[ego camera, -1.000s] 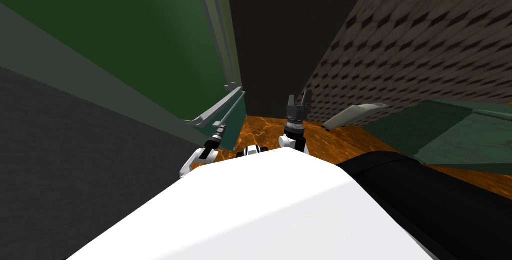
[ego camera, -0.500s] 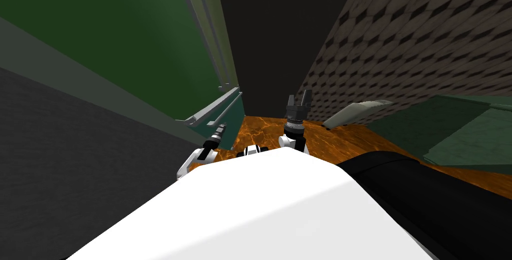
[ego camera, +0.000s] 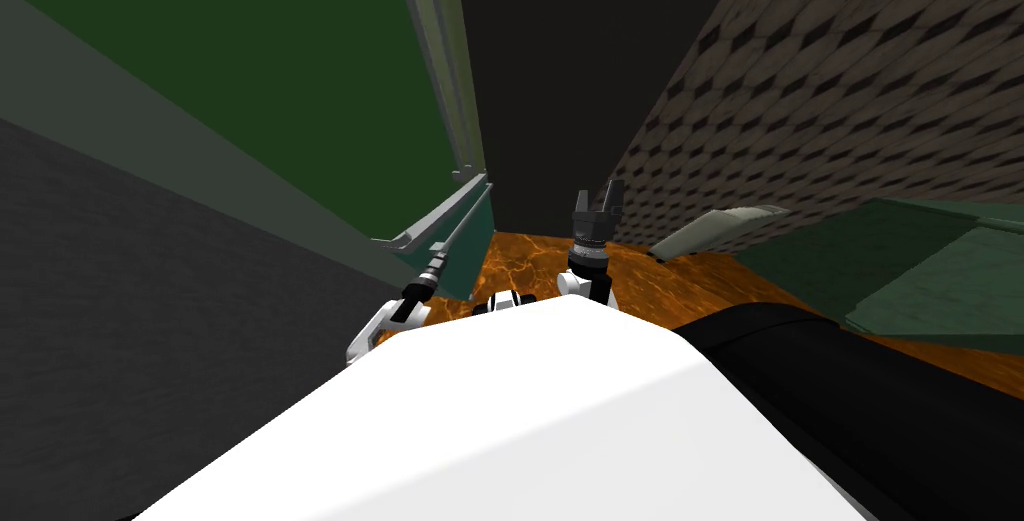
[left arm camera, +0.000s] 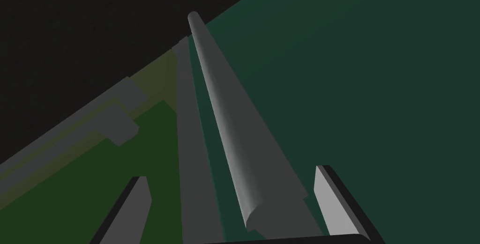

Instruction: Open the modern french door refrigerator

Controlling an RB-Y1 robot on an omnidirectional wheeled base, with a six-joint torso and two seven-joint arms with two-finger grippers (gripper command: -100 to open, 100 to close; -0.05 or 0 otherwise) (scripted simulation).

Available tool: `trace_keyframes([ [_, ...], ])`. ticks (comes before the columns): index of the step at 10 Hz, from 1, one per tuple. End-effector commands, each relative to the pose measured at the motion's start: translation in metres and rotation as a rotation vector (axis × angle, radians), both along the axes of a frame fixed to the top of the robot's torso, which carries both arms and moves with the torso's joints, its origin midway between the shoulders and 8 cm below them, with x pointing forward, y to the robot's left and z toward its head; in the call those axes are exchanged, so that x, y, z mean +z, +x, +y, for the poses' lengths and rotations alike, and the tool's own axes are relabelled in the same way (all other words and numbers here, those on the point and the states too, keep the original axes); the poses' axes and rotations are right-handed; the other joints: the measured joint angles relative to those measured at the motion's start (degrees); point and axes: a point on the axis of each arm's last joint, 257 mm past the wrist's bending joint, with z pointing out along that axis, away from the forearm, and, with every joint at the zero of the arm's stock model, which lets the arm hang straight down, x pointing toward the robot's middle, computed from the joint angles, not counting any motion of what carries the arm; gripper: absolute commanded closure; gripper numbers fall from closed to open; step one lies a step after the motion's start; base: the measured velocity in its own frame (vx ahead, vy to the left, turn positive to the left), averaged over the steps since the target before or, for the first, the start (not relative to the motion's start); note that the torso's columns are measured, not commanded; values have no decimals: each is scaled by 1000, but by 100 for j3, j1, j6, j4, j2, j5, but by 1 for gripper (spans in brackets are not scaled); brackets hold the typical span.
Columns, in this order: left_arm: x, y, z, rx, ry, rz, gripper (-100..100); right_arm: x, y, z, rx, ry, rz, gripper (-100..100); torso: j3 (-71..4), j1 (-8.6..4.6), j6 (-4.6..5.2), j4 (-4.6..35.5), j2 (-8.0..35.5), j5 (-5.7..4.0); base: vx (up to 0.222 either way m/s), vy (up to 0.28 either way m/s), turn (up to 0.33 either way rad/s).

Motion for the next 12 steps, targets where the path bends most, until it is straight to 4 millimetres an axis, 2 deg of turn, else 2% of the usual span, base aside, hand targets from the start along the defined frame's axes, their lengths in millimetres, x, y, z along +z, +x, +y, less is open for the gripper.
trace_keyframes([
  [1,-4,-2,5,9,3,14,-100,0,0,0,0,0,0,0,-2,3,0,-1,-3,0,18,82,-2],
  [2,1,14,6,13,-4,-14,-100,0,0,0,0,0,0,0,-1,-24,1,0,-1,-5,-97,40,-65],
  [4,-4,29,11,21,9,-10,-100,0,0,0,0,0,0,0,13,-12,0,6,19,-4,-81,22,-27],
  [5,-15,28,17,31,14,11,-100,0,0,0,0,0,0,0,-5,-2,-1,-2,-10,-1,-16,0,6],
  [6,-2,42,12,26,1,-31,-100,0,0,0,0,0,0,0,-18,2,-1,-8,-28,1,-77,16,-71],
  [8,-1,59,15,29,11,-37,-100,0,0,0,0,0,0,0,0,11,-1,0,0,3,-73,20,-21],
  [10,-23,57,26,50,21,6,-100,0,0,0,0,0,0,0,-13,6,-1,-6,-20,2,-8,7,2],
  [11,-7,73,18,42,5,-40,-100,0,0,0,0,0,0,0,-14,5,-4,-10,-23,2,-66,21,-75],
  [12,-3,80,18,41,8,-47,-100,0,0,0,0,0,0,0,-5,13,1,-3,-5,4,-95,15,-43],
])
